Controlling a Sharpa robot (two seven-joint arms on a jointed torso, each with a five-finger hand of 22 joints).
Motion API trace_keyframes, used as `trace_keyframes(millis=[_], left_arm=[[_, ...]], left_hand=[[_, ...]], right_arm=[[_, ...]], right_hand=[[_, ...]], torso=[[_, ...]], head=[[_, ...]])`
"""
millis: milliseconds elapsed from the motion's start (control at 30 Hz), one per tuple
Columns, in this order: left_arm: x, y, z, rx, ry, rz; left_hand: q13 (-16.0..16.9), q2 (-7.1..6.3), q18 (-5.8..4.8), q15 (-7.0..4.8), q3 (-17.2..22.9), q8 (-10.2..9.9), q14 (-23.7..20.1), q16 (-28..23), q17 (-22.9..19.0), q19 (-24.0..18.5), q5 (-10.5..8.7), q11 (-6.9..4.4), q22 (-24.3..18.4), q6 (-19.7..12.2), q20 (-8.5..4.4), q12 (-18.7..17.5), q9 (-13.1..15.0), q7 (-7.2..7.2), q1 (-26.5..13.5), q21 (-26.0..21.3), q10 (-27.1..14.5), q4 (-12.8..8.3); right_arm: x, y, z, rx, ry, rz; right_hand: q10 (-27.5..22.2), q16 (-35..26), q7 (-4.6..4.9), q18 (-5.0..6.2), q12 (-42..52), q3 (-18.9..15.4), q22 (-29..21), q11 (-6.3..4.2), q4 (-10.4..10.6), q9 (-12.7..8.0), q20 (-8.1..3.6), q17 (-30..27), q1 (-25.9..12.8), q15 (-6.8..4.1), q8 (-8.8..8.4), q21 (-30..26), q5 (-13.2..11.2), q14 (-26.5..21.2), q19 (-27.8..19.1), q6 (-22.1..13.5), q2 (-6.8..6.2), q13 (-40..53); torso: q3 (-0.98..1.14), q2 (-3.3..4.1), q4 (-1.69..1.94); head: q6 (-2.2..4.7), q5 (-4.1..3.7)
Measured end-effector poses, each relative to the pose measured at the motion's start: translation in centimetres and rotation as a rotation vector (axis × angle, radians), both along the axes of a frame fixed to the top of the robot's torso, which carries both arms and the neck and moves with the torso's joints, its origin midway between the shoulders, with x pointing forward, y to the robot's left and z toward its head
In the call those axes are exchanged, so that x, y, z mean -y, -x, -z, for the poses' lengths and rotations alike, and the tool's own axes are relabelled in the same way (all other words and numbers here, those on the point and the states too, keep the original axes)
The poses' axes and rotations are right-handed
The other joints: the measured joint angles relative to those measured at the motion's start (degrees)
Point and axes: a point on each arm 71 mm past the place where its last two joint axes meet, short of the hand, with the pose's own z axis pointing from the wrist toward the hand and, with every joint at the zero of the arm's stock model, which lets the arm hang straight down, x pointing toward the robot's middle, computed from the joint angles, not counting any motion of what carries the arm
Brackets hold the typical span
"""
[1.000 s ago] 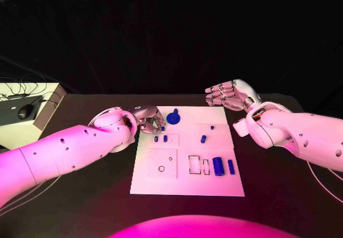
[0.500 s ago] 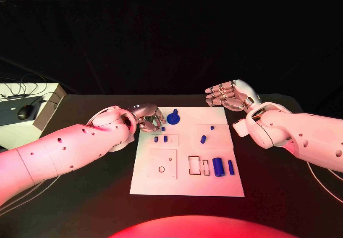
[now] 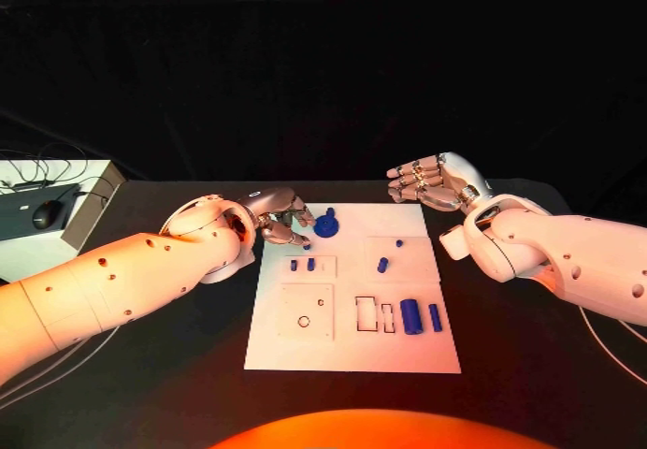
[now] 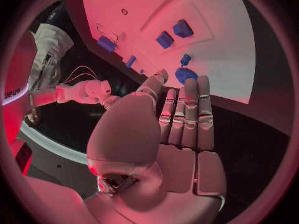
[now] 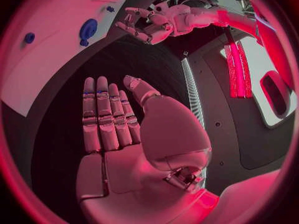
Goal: Assemble the parts on the task board
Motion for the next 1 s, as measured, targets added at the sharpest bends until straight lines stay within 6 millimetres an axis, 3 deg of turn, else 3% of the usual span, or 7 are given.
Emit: trace_keyframes(millis=[200,333,400,600,700,900,1000], left_arm=[[-0.4,-0.3,-0.5,-0.041,0.146,-0.048],[-1.3,-0.5,-0.7,-0.086,0.273,-0.102],[-2.0,-0.5,-0.9,-0.111,0.341,-0.128],[-3.6,0.1,-0.5,-0.190,0.500,-0.168],[-4.4,0.5,-0.2,-0.243,0.588,-0.188],[-5.7,1.6,0.7,-0.359,0.768,-0.230],[-6.3,1.8,1.1,-0.407,0.849,-0.251]], left_hand=[[-0.05,0.84,-0.09,-0.51,0.31,0.00,0.53,-1.75,-0.98,0.44,0.00,-0.41,-0.89,1.44,-0.43,0.54,0.00,1.83,1.30,-1.01,1.06,-0.31],[-0.05,1.33,-0.45,-0.59,1.51,0.00,0.60,-2.37,-1.34,0.53,0.00,-0.52,-0.22,1.64,-0.52,0.54,0.00,2.04,1.79,-1.01,1.58,-0.85],[-0.05,1.38,-0.46,-0.59,2.00,0.00,0.60,-2.87,-1.48,0.48,0.00,-0.51,0.15,1.64,-0.57,0.12,0.00,2.04,1.84,-1.01,1.98,-1.02],[-0.05,1.64,-0.87,-0.79,2.77,0.00,0.80,-3.25,-1.61,0.09,0.00,-0.50,1.13,1.44,-0.96,-0.26,0.00,2.24,2.05,-1.01,2.40,-1.16],[-0.04,2.08,-0.89,-0.58,2.77,0.00,1.01,-3.55,-1.64,0.09,0.00,-0.71,1.14,1.44,-0.96,-0.29,0.00,2.24,1.61,-1.05,2.61,-1.16],[-0.04,2.64,-0.89,-0.58,1.17,0.00,1.01,-3.91,-1.43,0.75,0.00,-0.84,-0.57,1.44,-0.30,-0.29,0.00,2.24,0.31,-3.31,3.13,0.19],[-0.04,2.44,-0.89,-0.57,-0.66,0.00,1.01,-4.22,-1.35,0.96,0.00,-0.93,-1.79,1.44,-0.09,-0.29,0.00,2.24,-0.93,-4.53,3.62,1.08]], right_arm=[[0.8,-0.1,0.1,-0.006,0.010,0.012],[1.5,-0.1,0.2,-0.017,0.035,0.009],[1.9,0.0,0.3,-0.024,0.062,0.000],[2.5,0.3,0.7,-0.047,0.181,-0.050],[2.5,0.6,0.9,-0.046,0.274,-0.085],[2.0,1.2,1.3,-0.013,0.483,-0.131],[1.6,1.5,1.6,0.009,0.580,-0.137]], right_hand=[[0.96,0.00,-0.04,0.00,0.00,-0.14,0.54,-0.34,-0.14,0.00,-0.70,0.08,0.19,-0.37,0.00,1.49,-0.74,1.97,0.76,0.71,-0.19,-0.04],[4.01,1.37,-0.82,-0.01,0.00,-1.96,2.90,-1.46,-0.43,0.00,-2.72,1.26,0.57,-2.64,0.00,5.57,-2.49,8.43,4.57,2.56,-0.55,-0.03],[6.29,2.98,-1.46,0.96,0.00,-3.21,5.06,-2.42,-0.64,0.00,-4.38,2.62,1.25,-4.33,0.00,9.23,-3.11,12.95,7.33,3.56,-0.20,-0.03],[10.50,14.21,-2.63,0.95,-0.38,-5.75,11.58,-4.32,-1.27,0.00,-7.34,9.73,2.24,-6.97,0.00,18.78,-3.12,14.36,10.14,5.77,0.02,0.08],[11.19,23.04,-2.97,0.93,-0.38,-6.11,15.55,-4.83,-1.51,0.00,-8.43,15.07,2.24,-7.59,0.00,23.74,-3.21,14.32,9.84,6.27,0.02,0.10],[11.44,31.00,-3.15,1.81,-0.38,-5.85,21.11,-5.13,-1.76,0.00,-8.61,21.35,1.78,-7.61,0.00,29.53,-5.06,14.30,8.97,6.46,0.26,0.16],[9.23,35.29,-3.13,2.25,-0.38,-5.64,22.53,-4.51,-1.55,0.00,-8.50,23.99,0.77,-7.72,0.00,31.03,-5.55,14.19,9.37,6.42,-0.49,0.15]], torso=[[0.02,0.01,-0.04],[0.02,0.01,-0.04],[0.02,0.01,-0.04],[0.03,0.02,-0.02],[-0.01,0.01,0.01],[-0.05,0.00,0.06],[-0.08,0.00,0.07]], head=[[0.59,-0.49],[1.04,-0.92],[1.25,-1.24],[1.71,-1.91],[1.95,-2.27],[2.33,-2.76],[2.45,-2.94]])
